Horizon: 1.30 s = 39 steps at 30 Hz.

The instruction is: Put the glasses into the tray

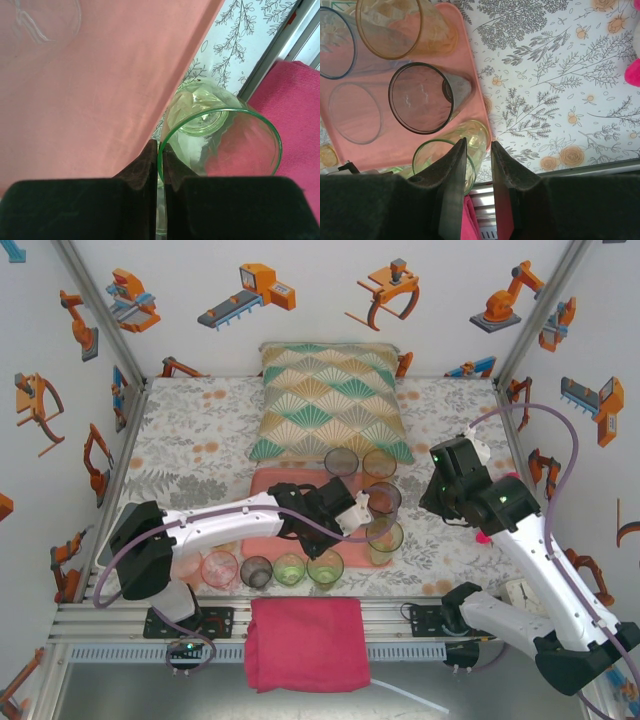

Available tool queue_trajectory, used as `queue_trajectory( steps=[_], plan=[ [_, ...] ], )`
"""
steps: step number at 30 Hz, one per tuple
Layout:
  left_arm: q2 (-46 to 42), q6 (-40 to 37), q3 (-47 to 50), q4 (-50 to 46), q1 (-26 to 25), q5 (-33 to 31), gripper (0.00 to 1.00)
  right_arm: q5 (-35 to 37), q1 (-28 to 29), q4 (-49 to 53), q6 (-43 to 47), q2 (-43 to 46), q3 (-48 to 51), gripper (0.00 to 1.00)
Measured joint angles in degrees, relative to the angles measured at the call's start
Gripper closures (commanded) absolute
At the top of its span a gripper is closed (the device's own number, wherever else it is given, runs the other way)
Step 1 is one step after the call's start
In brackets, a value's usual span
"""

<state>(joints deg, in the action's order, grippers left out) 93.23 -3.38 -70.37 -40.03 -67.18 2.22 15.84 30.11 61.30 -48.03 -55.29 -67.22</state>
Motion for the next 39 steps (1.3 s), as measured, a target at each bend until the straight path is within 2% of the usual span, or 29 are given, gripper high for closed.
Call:
queue_trajectory(
  steps=[13,39],
  plan=[
    [0.00,-0.22,-4.96,-1.68,-0.20,-3.96,0.92,-0.02,-0.42,-0.28,0.02,0.90,0.13,0.71],
    [3.89,-0.50,-8.35,-1.66,0.48,-6.25,0.93,-0.87,-1.18,-0.28,0.24,1.27,0.87,0.71]
  ],
)
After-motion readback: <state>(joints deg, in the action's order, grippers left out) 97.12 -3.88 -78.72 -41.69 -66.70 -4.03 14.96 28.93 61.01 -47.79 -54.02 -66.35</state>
